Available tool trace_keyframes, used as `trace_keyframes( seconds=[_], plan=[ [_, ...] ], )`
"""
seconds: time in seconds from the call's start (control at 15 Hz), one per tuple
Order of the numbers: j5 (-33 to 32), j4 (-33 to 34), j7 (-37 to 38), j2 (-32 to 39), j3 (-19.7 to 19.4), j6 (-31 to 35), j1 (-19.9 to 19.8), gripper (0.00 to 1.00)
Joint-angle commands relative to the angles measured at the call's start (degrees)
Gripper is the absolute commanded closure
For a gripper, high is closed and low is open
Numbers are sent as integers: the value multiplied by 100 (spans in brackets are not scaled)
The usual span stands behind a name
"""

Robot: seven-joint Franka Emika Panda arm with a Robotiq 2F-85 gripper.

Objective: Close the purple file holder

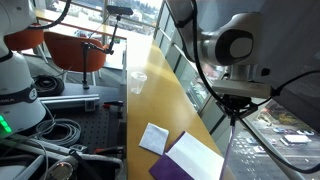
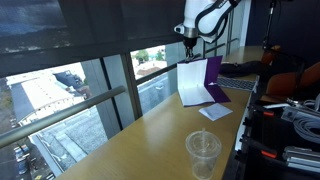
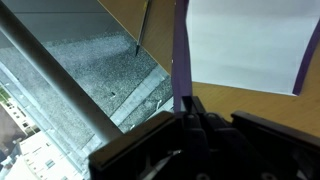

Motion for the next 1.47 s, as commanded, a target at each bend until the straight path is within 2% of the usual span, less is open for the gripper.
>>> trace_keyframes(
  seconds=[0.0, 0.2, 0.47, 0.6, 0.67, 0.73, 0.93, 1.2, 1.33, 1.4],
  plan=[
    [-211, -580, 290, -221, 36, 345, 197, 95],
    [-221, -743, 410, -210, 67, 453, 332, 94],
    [-282, -923, 553, -227, 81, 504, 477, 100],
    [-291, -1058, 650, -278, 114, 489, 550, 100],
    [-291, -1151, 702, -319, 128, 490, 589, 74],
    [-259, -1256, 731, -384, 162, 460, 613, 73],
    [-82, -1581, 838, -834, 296, 183, 653, 51],
    [489, -1765, 937, -1432, 563, -406, 598, 23],
    [821, -1725, 1032, -1725, 615, -976, 616, 8],
    [1036, -1542, 1121, -1637, 617, -1361, 605, 1]
  ],
)
